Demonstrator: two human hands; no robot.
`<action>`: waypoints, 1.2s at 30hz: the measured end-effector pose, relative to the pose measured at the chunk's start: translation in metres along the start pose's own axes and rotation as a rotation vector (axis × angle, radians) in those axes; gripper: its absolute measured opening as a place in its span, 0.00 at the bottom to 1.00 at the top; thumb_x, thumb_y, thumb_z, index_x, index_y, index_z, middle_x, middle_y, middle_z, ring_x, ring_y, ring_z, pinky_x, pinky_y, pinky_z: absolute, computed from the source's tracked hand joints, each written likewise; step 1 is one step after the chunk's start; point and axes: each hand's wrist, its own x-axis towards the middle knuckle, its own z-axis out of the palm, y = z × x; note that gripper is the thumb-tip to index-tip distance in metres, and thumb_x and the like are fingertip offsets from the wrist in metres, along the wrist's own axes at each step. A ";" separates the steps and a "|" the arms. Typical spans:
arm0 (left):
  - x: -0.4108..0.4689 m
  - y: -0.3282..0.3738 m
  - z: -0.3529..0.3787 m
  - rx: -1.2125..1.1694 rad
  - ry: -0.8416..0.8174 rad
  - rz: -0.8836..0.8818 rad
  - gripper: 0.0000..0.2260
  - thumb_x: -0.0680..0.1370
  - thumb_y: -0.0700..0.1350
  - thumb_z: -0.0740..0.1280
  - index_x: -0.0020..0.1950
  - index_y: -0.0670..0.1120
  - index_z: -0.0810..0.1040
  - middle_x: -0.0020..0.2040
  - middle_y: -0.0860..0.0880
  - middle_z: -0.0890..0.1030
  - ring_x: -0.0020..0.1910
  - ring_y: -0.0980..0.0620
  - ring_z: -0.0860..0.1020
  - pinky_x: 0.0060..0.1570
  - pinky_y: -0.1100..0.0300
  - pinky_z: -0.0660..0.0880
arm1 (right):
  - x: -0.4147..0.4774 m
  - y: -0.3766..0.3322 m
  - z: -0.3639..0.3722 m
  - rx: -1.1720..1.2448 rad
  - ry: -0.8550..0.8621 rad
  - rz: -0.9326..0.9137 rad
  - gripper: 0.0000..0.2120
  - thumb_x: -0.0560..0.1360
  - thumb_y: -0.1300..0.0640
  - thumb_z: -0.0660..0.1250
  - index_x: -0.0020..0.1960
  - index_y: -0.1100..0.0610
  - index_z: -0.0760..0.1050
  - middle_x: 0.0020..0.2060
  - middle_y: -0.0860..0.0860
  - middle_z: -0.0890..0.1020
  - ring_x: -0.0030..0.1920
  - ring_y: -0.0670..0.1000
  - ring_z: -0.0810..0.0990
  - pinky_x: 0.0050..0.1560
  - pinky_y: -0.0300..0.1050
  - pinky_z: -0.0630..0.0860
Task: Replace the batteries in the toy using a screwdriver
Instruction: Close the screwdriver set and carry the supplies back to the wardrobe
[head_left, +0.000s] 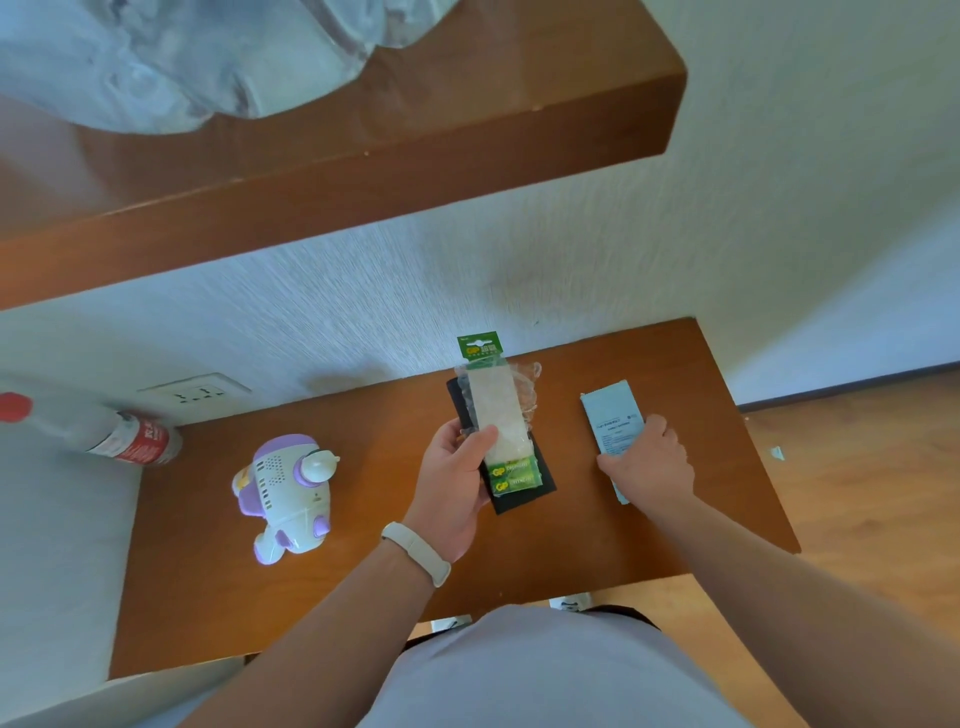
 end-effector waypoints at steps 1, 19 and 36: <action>0.000 0.000 0.001 0.003 0.005 0.002 0.12 0.81 0.40 0.66 0.65 0.45 0.74 0.55 0.44 0.85 0.53 0.43 0.85 0.42 0.52 0.82 | 0.001 0.000 0.000 0.058 -0.024 0.001 0.36 0.69 0.44 0.76 0.66 0.53 0.58 0.56 0.53 0.73 0.58 0.56 0.76 0.53 0.56 0.79; -0.016 -0.021 0.033 0.043 0.101 0.050 0.13 0.82 0.41 0.66 0.66 0.46 0.74 0.57 0.44 0.85 0.53 0.44 0.85 0.45 0.49 0.83 | -0.017 0.024 -0.038 0.673 -0.311 -0.175 0.14 0.78 0.55 0.69 0.60 0.47 0.68 0.54 0.45 0.78 0.47 0.50 0.82 0.32 0.35 0.78; -0.020 -0.014 0.089 0.154 -0.204 0.047 0.12 0.82 0.42 0.65 0.66 0.46 0.74 0.54 0.47 0.86 0.52 0.46 0.85 0.42 0.53 0.82 | -0.094 0.054 -0.131 1.252 -0.181 -0.129 0.12 0.77 0.60 0.71 0.58 0.49 0.74 0.49 0.46 0.85 0.47 0.52 0.87 0.45 0.53 0.85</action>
